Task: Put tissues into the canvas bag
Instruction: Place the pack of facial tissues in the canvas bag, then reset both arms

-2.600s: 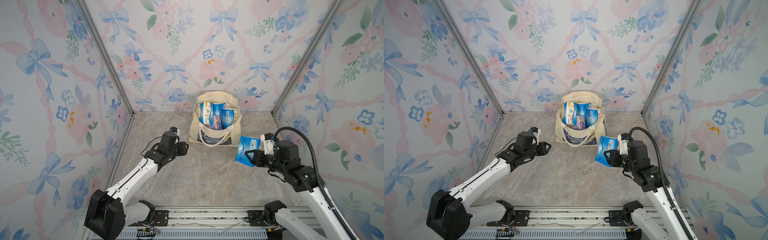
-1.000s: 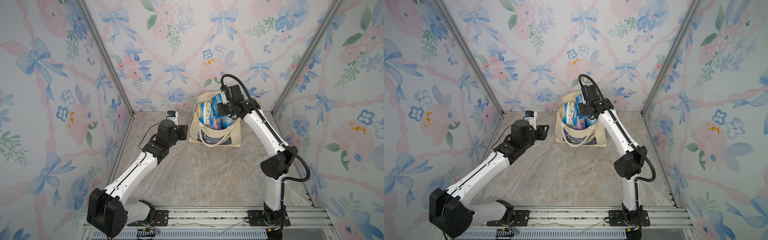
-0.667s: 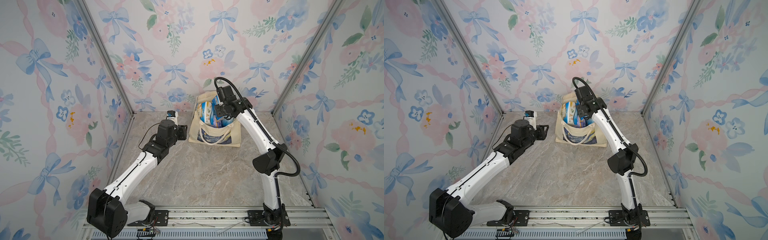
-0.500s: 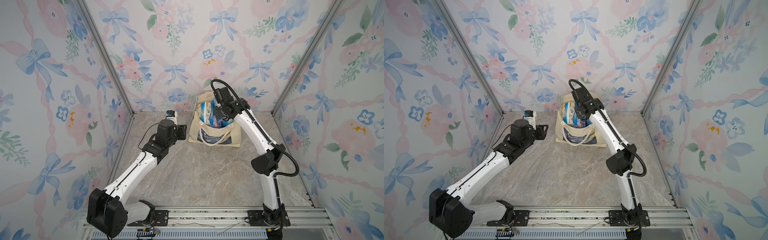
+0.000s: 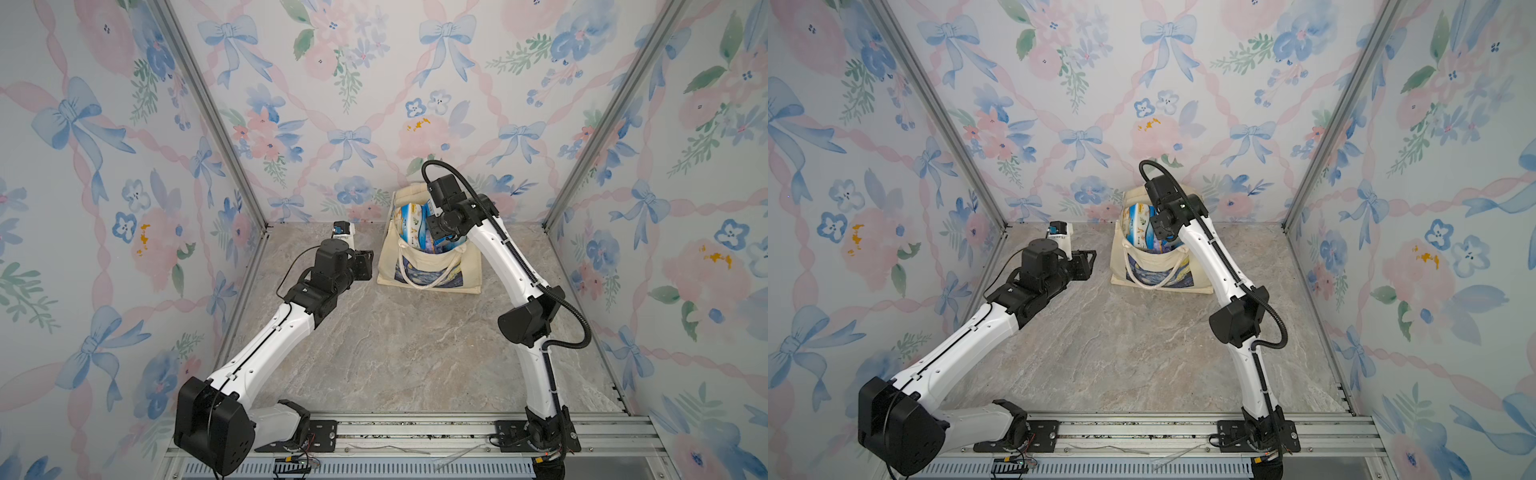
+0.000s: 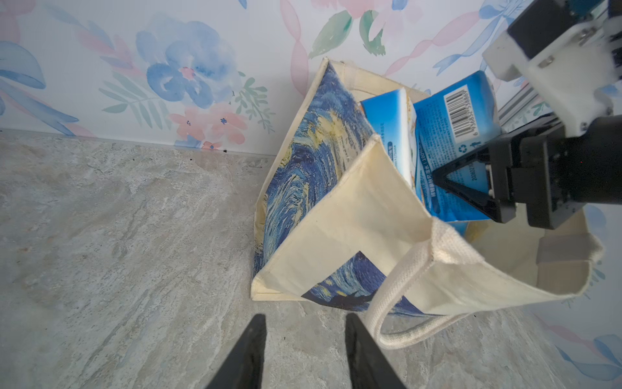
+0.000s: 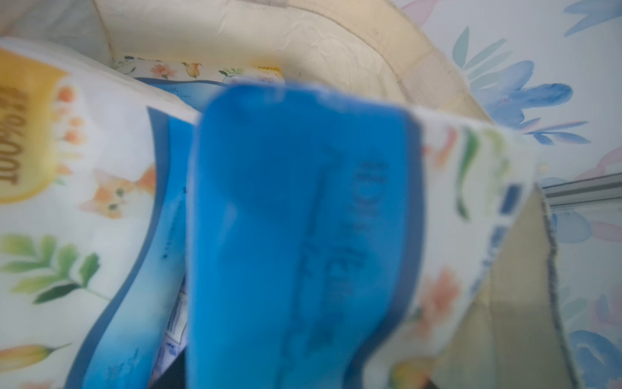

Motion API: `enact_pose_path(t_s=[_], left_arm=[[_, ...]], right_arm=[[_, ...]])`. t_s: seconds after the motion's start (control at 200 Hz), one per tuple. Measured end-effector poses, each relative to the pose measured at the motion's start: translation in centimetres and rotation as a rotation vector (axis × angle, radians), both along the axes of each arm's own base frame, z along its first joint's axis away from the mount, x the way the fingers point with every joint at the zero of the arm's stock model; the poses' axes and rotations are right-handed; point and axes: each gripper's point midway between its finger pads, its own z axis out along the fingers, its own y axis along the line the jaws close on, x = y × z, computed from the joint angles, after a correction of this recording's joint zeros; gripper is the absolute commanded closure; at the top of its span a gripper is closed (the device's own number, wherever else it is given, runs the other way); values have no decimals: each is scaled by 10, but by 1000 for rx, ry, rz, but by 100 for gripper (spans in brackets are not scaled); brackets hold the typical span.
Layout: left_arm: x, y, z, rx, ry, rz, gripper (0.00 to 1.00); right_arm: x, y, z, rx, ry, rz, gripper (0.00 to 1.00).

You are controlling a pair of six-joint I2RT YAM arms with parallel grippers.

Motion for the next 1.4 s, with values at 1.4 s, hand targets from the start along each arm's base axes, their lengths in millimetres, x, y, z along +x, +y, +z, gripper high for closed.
enact_pose_path(t_s=[1.4], left_arm=[[1, 17, 3, 55, -49, 63, 59]], right_arm=[[-112, -82, 102, 410, -472, -14, 0]])
